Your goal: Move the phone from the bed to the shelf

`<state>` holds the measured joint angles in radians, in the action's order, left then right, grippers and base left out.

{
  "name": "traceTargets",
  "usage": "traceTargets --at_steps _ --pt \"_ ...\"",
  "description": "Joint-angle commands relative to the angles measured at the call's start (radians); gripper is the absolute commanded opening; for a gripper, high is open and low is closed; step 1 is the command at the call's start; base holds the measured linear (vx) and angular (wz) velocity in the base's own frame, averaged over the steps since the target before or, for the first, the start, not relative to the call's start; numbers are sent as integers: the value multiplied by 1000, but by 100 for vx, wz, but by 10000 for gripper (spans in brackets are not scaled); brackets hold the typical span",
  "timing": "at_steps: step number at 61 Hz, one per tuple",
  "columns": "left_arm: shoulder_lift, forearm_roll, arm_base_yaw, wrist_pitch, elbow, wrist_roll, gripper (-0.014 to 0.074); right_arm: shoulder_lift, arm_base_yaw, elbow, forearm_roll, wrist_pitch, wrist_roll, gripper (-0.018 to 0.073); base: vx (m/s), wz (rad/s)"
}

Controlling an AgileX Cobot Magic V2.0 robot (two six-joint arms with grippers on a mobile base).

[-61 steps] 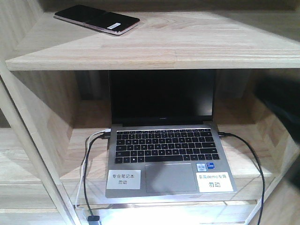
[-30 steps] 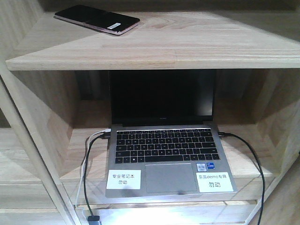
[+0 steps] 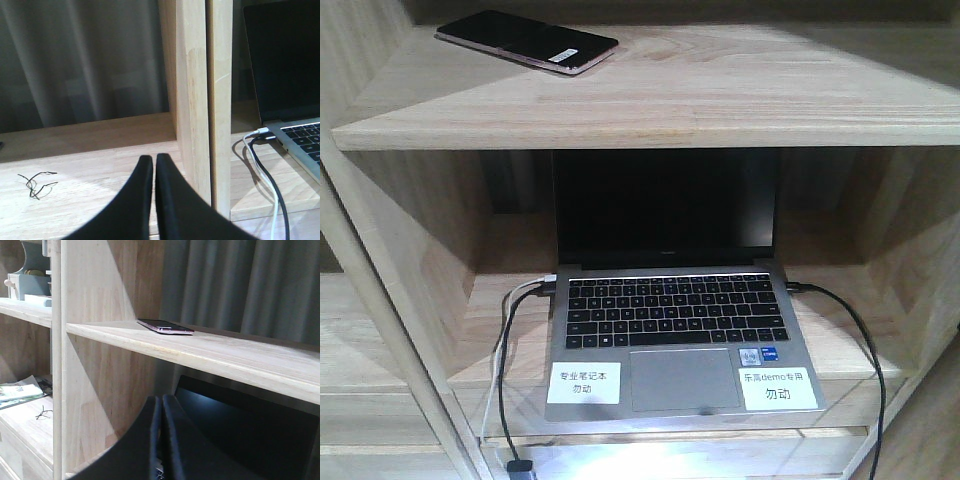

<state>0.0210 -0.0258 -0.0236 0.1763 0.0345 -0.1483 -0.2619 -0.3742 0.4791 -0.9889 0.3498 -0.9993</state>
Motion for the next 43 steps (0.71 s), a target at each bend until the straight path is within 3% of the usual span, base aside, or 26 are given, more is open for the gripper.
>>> traceTargets --at_steps 1,6,10,20,24,29,34,43 --pt "4 -9 1 -71 -23 6 1 -15 8 25 -14 -53 6 -10 0 0" --pt "4 -9 1 -71 -23 6 1 -15 8 25 41 -55 70 -10 0 0" --pt "4 -9 1 -71 -23 6 1 -15 8 25 164 -55 188 -10 0 0" --pt "4 -9 1 -71 -23 6 1 -15 8 25 545 -55 647 -10 0 0" --pt "4 -9 1 -71 -23 6 1 -15 9 23 745 -52 869 -10 0 0" --pt "4 -9 1 -71 -23 6 1 -15 31 23 916 -44 1033 -10 0 0" --pt "4 -9 1 -71 -23 6 1 -15 96 23 971 -44 1079 -10 0 0" --pt "4 -9 1 -71 -23 6 1 -15 247 23 953 -43 1025 -10 0 0"
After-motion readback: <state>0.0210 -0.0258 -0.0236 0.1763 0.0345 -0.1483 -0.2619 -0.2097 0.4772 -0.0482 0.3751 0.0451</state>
